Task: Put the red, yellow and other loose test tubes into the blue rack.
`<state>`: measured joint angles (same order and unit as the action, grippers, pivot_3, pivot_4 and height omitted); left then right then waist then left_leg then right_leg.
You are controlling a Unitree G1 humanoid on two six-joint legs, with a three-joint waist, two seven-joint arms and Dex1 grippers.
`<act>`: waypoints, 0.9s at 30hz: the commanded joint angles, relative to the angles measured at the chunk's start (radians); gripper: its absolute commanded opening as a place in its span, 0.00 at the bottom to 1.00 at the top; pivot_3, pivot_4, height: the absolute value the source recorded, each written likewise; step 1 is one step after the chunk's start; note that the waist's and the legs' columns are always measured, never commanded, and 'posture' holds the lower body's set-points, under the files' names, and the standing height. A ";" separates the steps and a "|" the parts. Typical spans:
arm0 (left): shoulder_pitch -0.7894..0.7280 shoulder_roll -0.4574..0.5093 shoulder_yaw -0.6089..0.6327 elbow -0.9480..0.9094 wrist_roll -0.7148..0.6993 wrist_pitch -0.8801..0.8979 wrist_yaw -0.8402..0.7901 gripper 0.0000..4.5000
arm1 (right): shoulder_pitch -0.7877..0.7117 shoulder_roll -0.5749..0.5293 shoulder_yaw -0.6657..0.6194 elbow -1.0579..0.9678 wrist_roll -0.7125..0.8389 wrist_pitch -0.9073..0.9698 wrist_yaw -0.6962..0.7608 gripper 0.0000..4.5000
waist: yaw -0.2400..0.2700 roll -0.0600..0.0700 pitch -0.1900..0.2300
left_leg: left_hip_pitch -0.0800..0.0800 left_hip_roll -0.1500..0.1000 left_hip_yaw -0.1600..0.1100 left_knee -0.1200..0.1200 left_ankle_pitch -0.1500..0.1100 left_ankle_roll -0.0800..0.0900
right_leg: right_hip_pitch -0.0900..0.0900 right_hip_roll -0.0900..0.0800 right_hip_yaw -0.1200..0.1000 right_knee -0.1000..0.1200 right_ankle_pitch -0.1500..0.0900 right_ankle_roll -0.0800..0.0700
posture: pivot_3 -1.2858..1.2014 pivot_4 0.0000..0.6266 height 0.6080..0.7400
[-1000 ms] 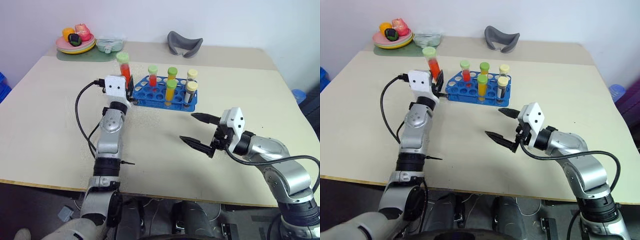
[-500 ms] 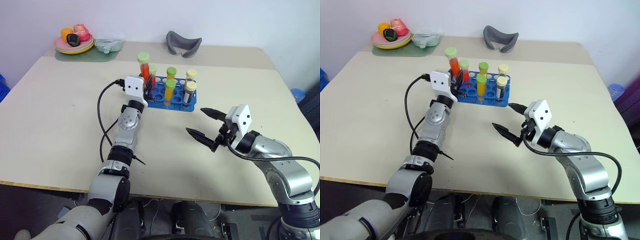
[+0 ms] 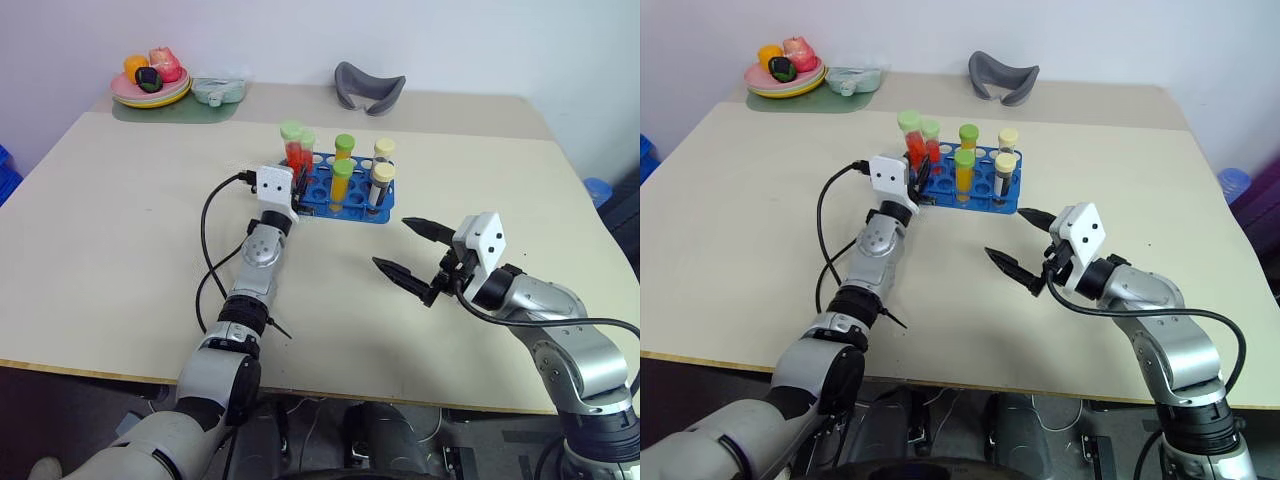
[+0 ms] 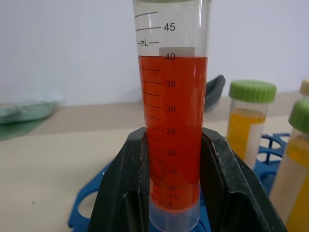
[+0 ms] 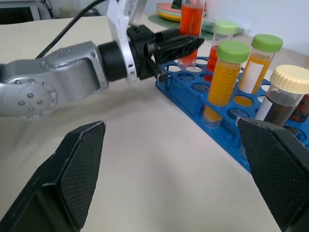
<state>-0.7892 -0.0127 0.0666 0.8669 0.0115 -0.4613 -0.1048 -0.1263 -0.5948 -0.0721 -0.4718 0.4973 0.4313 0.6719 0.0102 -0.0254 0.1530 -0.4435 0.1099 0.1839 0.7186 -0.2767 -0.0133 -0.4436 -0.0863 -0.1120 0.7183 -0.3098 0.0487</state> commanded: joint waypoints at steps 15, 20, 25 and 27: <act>-0.066 -0.003 -0.019 0.094 0.005 -0.073 0.011 0.19 | -0.008 0.017 -0.034 -0.038 0.020 -0.010 -0.012 0.99 | 0.000 0.000 0.000 | 0.000 0.000 0.000 0.000 0.000 0.000 | 0.000 0.000 0.000 0.000 0.000 0.000 | 0.52 0.24 0.61; -0.073 0.003 -0.020 0.119 0.011 -0.094 0.018 0.19 | -0.002 0.018 -0.037 -0.044 0.025 -0.005 -0.019 0.99 | 0.000 0.000 0.000 | 0.000 0.000 0.000 0.000 0.000 0.000 | 0.000 0.000 0.000 0.000 0.000 0.000 | 0.52 0.24 0.61; -0.074 0.004 -0.020 0.130 0.010 -0.107 0.019 0.19 | -0.012 0.015 -0.033 -0.058 0.034 0.014 -0.035 0.99 | 0.000 0.000 0.000 | 0.000 0.000 0.000 0.000 0.000 0.000 | 0.000 0.000 0.000 0.000 0.000 0.000 | 0.52 0.24 0.61; -0.071 0.004 -0.020 0.129 0.009 -0.110 0.017 0.19 | -0.017 0.014 -0.032 -0.062 0.038 0.023 -0.040 0.99 | 0.000 0.000 0.000 | 0.000 0.000 0.000 0.000 0.000 0.000 | 0.000 0.000 0.000 0.000 0.000 0.000 | 0.52 0.24 0.61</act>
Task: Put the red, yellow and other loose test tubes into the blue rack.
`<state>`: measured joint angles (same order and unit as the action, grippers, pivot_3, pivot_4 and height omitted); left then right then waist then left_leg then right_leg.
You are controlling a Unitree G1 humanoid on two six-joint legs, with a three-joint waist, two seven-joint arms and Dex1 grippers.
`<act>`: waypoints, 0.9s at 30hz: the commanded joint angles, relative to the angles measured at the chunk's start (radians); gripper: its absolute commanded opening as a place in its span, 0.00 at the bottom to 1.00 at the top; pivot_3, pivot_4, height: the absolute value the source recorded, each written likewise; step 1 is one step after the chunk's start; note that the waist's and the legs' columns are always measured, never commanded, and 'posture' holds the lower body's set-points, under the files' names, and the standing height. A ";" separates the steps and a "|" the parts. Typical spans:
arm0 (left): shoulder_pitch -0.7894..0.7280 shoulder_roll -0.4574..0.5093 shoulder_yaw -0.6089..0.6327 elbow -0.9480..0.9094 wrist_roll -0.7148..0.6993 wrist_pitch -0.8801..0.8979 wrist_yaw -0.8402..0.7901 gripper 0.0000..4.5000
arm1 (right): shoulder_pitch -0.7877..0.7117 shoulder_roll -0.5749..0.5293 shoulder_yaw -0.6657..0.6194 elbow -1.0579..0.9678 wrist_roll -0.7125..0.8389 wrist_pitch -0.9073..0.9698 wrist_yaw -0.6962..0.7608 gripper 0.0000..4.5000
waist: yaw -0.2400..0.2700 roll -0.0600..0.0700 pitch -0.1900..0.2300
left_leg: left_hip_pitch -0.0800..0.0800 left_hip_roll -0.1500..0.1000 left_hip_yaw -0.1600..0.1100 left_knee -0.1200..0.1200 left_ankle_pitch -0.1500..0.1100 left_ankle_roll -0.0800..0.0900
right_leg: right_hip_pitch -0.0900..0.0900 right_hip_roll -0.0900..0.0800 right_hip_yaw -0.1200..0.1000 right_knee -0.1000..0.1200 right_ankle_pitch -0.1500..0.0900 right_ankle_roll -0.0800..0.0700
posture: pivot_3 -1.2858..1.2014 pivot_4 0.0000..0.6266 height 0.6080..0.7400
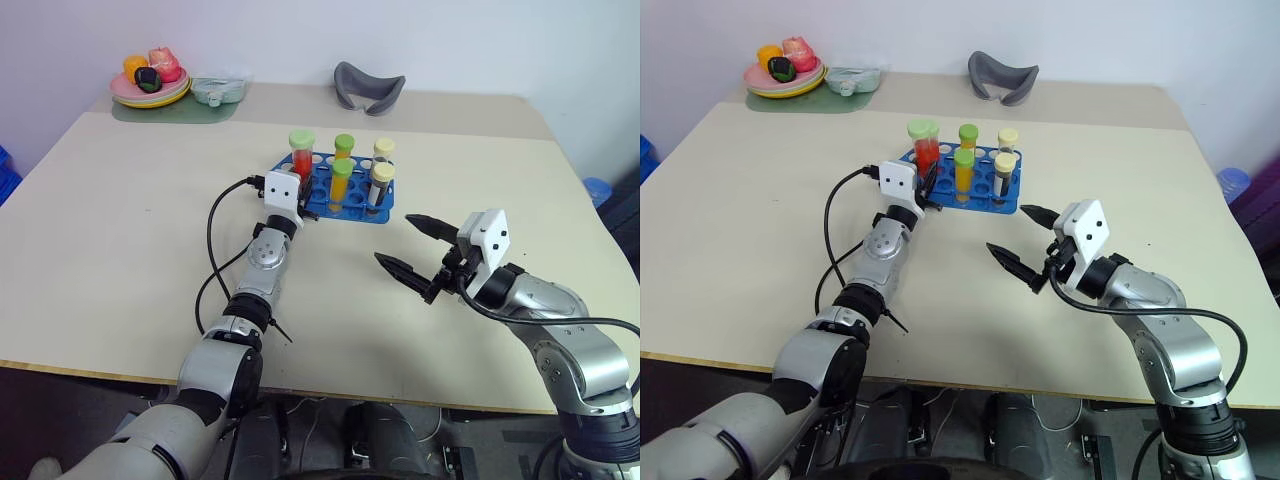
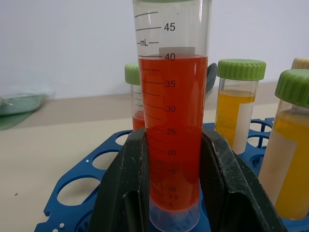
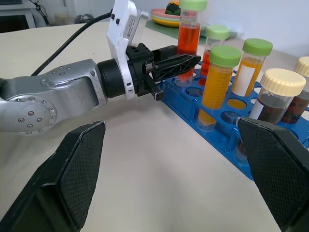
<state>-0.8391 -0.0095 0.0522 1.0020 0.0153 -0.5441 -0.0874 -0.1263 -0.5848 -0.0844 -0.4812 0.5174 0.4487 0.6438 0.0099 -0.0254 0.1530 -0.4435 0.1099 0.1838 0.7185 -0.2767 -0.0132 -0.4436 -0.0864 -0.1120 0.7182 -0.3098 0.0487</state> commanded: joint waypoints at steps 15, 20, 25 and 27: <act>-0.012 0.012 -0.009 -0.002 0.024 -0.047 0.026 0.19 | -0.024 0.004 -0.015 -0.057 0.026 0.020 -0.018 0.99 | 0.000 0.000 0.000 | 0.000 0.000 0.000 0.000 0.000 0.000 | 0.000 0.000 0.000 0.000 0.000 0.000 | 0.52 0.24 0.61; -0.010 0.015 -0.009 0.002 0.024 -0.053 0.026 0.19 | -0.015 0.005 -0.015 -0.056 0.025 0.013 -0.015 0.99 | 0.000 0.000 0.000 | 0.000 0.000 0.000 0.000 0.000 0.000 | 0.000 0.000 0.000 0.000 0.000 0.000 | 0.52 0.24 0.61; -0.003 0.016 -0.012 0.010 0.028 -0.060 0.024 0.19 | -0.011 0.006 -0.015 -0.054 0.024 0.009 -0.012 0.99 | 0.000 0.000 0.000 | 0.000 0.000 0.000 0.000 0.000 0.000 | 0.000 0.000 0.000 0.000 0.000 0.000 | 0.52 0.24 0.61; -0.002 0.017 -0.014 0.012 0.029 -0.061 0.022 0.19 | -0.011 0.006 -0.015 -0.053 0.023 0.008 -0.012 0.99 | 0.000 0.000 0.000 | 0.000 0.000 0.000 0.000 0.000 0.000 | 0.000 0.000 0.000 0.000 0.000 0.000 | 0.52 0.24 0.61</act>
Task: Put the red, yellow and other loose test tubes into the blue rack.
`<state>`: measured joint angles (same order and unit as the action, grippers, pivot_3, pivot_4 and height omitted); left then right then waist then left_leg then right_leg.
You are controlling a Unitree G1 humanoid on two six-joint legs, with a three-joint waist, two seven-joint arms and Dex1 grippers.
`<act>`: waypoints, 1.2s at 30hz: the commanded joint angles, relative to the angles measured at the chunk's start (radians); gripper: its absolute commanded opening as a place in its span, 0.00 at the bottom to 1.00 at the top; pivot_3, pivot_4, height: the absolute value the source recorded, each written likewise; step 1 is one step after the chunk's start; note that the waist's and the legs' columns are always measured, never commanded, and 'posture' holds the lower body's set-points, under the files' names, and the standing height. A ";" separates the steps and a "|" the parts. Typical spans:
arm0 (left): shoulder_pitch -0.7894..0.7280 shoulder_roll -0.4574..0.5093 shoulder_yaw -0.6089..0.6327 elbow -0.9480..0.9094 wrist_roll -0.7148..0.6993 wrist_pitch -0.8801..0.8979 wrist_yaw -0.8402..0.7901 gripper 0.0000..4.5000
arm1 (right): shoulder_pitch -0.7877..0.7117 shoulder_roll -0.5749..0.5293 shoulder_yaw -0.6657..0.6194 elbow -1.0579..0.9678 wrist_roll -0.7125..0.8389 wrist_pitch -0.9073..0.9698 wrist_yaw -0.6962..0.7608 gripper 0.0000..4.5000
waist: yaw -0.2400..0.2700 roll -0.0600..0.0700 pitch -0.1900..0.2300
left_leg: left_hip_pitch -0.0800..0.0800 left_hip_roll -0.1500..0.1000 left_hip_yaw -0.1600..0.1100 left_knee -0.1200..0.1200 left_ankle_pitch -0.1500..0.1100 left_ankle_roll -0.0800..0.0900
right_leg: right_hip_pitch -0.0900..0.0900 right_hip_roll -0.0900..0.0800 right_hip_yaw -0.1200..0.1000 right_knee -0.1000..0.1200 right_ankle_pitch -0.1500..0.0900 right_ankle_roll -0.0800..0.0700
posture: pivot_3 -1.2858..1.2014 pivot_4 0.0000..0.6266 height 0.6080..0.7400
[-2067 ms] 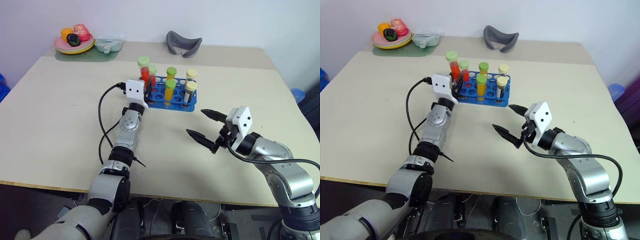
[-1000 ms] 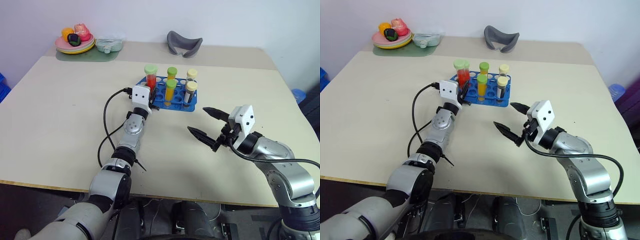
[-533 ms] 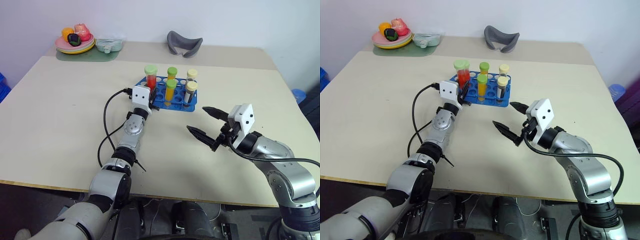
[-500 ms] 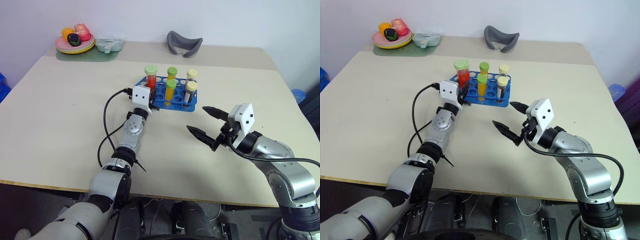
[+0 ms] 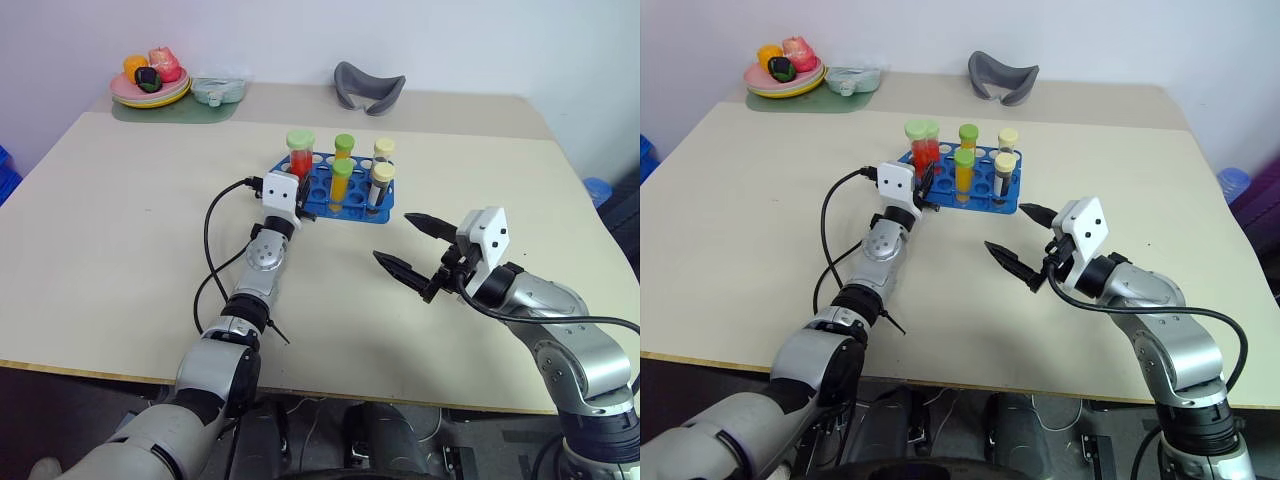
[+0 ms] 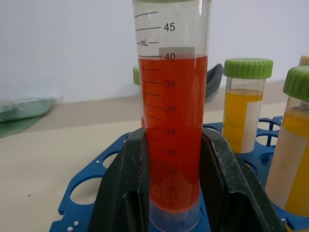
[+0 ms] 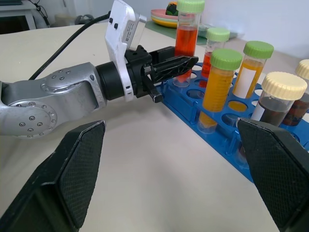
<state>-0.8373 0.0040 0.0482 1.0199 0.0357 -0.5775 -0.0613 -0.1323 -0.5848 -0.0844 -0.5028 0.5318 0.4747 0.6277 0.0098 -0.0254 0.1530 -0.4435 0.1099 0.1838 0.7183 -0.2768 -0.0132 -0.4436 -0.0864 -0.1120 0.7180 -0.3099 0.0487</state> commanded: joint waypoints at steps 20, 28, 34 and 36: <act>-0.009 0.006 -0.013 0.032 0.019 -0.042 -0.004 0.19 | 0.012 0.006 -0.017 -0.030 0.006 -0.026 0.013 0.99 | 0.000 0.000 0.000 | 0.000 0.000 0.000 0.000 0.000 0.000 | 0.000 0.000 0.000 0.000 0.000 0.000 | 0.52 0.24 0.61; -0.005 0.019 -0.018 0.039 0.033 -0.052 0.012 0.19 | 0.015 0.007 -0.015 -0.023 0.004 -0.032 0.020 0.99 | -0.002 0.000 0.000 | 0.000 0.000 0.000 0.000 0.000 0.000 | 0.000 0.000 0.000 0.000 0.000 0.000 | 0.52 0.24 0.61; -0.003 0.024 -0.017 0.040 0.031 -0.050 0.017 0.19 | 0.022 0.010 -0.014 -0.024 0.002 -0.036 0.022 0.99 | -0.004 0.000 0.000 | 0.000 0.000 0.000 0.000 0.000 0.000 | 0.000 0.000 0.000 0.000 0.000 0.000 | 0.52 0.24 0.61; -0.003 0.025 -0.018 0.041 0.031 -0.049 0.017 0.19 | 0.024 0.011 -0.014 -0.024 0.002 -0.037 0.021 0.99 | -0.004 0.000 0.000 | 0.000 0.000 0.000 0.000 0.000 0.000 | 0.000 0.000 0.000 0.000 0.000 0.000 | 0.52 0.24 0.61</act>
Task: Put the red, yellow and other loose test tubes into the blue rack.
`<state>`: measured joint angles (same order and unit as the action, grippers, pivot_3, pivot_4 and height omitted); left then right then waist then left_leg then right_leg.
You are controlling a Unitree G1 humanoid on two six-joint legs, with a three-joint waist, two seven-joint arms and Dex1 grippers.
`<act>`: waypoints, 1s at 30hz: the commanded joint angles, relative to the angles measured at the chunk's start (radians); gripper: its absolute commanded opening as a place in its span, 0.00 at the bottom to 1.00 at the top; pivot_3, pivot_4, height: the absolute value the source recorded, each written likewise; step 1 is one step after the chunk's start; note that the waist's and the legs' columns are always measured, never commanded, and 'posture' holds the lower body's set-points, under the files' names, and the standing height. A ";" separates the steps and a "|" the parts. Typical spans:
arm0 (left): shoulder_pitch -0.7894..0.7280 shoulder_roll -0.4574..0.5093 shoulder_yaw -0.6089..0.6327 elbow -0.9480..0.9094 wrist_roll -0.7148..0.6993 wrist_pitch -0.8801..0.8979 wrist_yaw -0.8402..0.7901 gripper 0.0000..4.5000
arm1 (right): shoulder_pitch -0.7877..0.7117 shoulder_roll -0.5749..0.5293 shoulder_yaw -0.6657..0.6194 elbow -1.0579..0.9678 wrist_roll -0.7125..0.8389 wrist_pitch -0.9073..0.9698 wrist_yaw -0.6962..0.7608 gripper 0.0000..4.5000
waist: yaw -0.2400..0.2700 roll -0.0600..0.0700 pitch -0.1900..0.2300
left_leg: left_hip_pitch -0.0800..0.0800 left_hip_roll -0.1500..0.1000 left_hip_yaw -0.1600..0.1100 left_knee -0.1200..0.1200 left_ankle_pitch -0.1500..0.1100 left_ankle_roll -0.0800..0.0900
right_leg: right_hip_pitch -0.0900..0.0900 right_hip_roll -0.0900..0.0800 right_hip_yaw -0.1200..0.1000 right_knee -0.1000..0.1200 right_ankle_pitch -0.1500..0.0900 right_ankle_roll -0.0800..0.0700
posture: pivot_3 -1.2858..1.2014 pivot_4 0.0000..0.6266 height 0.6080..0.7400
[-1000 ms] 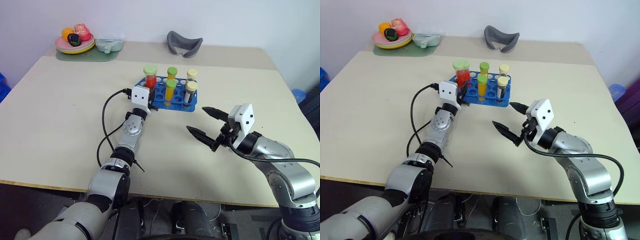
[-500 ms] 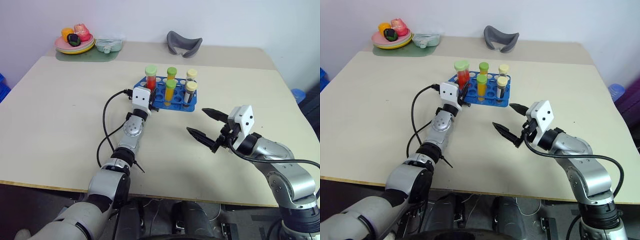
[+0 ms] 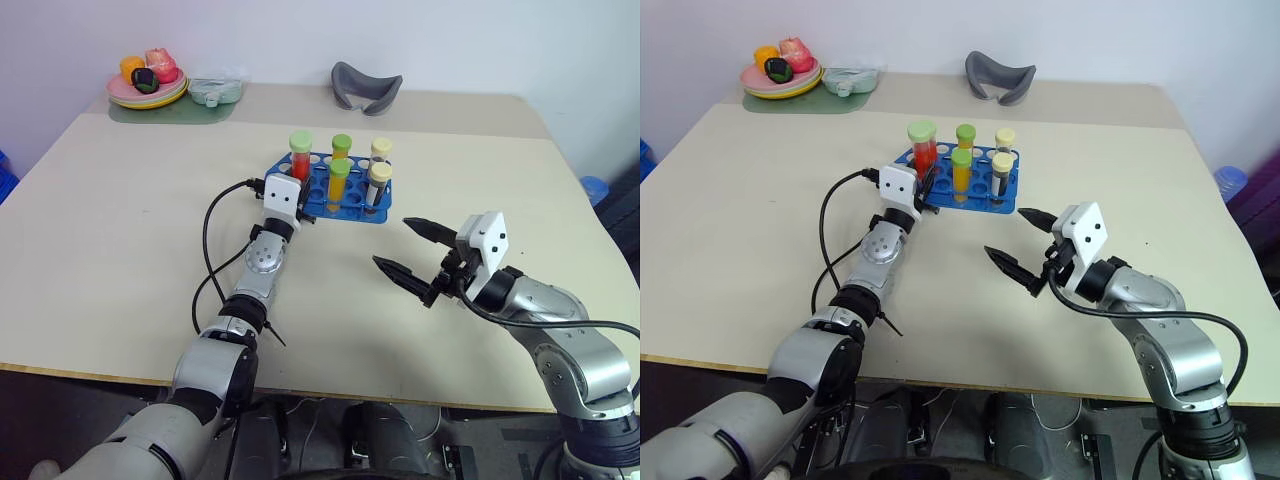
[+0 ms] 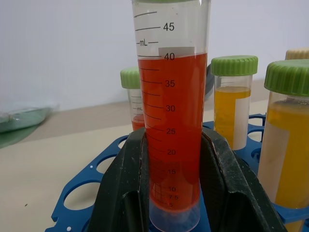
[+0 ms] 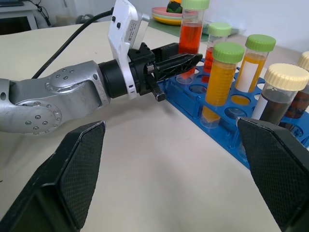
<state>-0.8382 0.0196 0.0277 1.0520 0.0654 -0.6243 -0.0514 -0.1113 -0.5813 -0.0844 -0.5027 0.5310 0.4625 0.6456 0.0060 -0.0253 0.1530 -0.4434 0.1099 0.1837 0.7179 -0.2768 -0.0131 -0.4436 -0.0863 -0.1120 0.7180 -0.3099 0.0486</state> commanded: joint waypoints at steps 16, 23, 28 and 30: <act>0.011 0.018 0.006 0.009 -0.005 -0.005 0.011 0.19 | 0.006 0.015 -0.008 -0.022 -0.001 -0.031 0.004 0.99 | -0.002 0.000 0.000 | 0.000 0.000 0.000 0.000 0.000 0.000 | 0.000 0.000 0.000 0.000 0.000 0.000 | 0.52 0.24 0.61; 0.015 -0.006 0.023 0.002 -0.046 -0.002 -0.025 0.19 | 0.006 0.015 -0.008 -0.022 -0.002 -0.030 0.006 0.99 | -0.001 0.000 0.000 | 0.000 0.000 0.000 0.000 0.000 0.000 | 0.000 0.000 0.000 0.000 0.000 0.000 | 0.52 0.24 0.61; 0.017 -0.009 0.028 0.005 -0.050 0.001 -0.021 0.19 | 0.008 0.015 -0.009 -0.024 -0.002 -0.031 0.006 0.99 | -0.001 0.000 0.000 | 0.000 0.000 0.000 0.000 0.000 0.000 | 0.000 0.000 0.000 0.000 0.000 0.000 | 0.52 0.24 0.61; 0.018 -0.007 0.028 0.007 -0.047 0.001 -0.017 0.19 | 0.010 0.013 -0.010 -0.025 -0.001 -0.030 0.007 0.99 | -0.001 0.000 0.000 | 0.000 0.000 0.000 0.000 0.000 0.000 | 0.000 0.000 0.000 0.000 0.000 0.000 | 0.52 0.24 0.61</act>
<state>-0.8357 0.0148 0.0500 1.0554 0.0227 -0.6260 -0.0779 -0.1013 -0.5716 -0.0835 -0.5026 0.5250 0.4517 0.6472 0.0046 -0.0253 0.1529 -0.4433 0.1099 0.1836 0.7177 -0.2768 -0.0131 -0.4436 -0.0863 -0.1120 0.7180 -0.3099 0.0486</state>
